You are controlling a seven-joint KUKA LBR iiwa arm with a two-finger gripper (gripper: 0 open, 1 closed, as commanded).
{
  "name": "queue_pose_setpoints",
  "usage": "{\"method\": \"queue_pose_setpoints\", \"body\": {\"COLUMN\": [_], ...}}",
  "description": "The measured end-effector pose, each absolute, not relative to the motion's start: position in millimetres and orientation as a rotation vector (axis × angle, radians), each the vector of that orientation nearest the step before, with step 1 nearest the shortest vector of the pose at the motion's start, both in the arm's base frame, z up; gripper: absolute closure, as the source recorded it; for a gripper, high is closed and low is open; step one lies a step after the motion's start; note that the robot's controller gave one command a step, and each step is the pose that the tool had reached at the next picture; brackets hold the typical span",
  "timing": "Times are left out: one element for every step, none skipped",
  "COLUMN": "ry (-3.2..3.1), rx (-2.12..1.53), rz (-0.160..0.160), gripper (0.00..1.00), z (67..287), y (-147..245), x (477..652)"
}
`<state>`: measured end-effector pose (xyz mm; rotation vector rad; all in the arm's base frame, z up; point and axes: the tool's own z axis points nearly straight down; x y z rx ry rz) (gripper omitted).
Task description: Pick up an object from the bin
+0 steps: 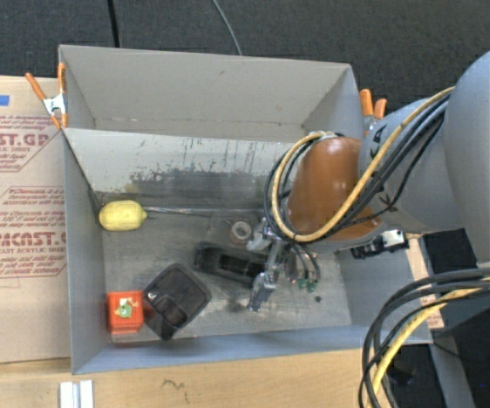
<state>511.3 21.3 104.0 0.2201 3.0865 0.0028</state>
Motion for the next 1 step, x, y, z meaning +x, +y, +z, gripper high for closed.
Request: {"method": "queue_pose_setpoints", "body": {"ry": [3.09], "rx": [0.587], "rz": [0.016], "gripper": [0.0], "z": [81.4], "y": [19.1], "x": [515.0]}}
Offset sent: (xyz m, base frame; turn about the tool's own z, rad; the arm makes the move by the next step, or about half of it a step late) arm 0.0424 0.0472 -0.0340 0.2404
